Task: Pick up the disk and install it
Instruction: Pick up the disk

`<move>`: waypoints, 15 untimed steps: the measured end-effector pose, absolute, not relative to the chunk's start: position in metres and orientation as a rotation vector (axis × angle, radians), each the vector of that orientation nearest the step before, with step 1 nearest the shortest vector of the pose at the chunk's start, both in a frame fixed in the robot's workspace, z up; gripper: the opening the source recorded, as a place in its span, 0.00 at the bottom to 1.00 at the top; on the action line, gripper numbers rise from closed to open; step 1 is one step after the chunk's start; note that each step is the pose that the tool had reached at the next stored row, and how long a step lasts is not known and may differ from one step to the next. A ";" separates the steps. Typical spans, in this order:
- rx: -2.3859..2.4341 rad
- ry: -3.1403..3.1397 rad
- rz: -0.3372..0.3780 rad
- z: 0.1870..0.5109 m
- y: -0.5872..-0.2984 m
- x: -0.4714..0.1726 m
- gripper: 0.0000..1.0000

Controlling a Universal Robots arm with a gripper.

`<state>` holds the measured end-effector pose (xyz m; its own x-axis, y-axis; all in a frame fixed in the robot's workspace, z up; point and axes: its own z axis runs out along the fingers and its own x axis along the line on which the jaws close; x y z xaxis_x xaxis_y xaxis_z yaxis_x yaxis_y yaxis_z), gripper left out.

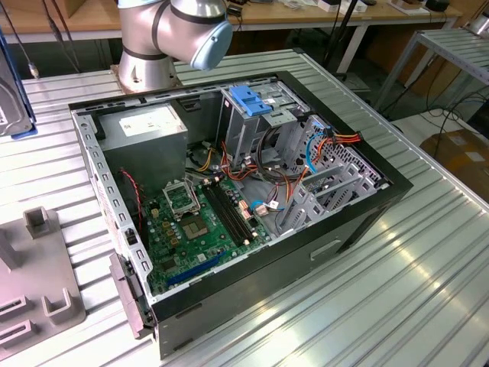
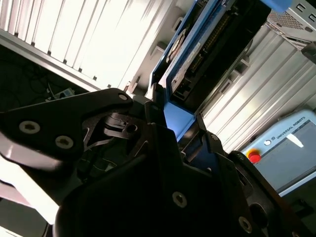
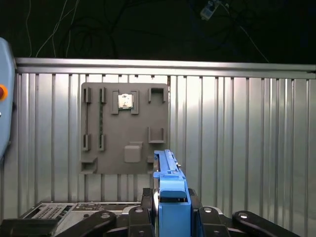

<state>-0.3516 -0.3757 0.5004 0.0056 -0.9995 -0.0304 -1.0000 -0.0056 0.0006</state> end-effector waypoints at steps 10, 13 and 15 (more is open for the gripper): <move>-2.213 2.200 0.034 0.500 -0.376 -0.323 0.37; -2.213 2.200 0.034 0.500 -0.376 -0.314 0.37; -2.213 2.200 0.034 0.500 -0.376 -0.310 0.37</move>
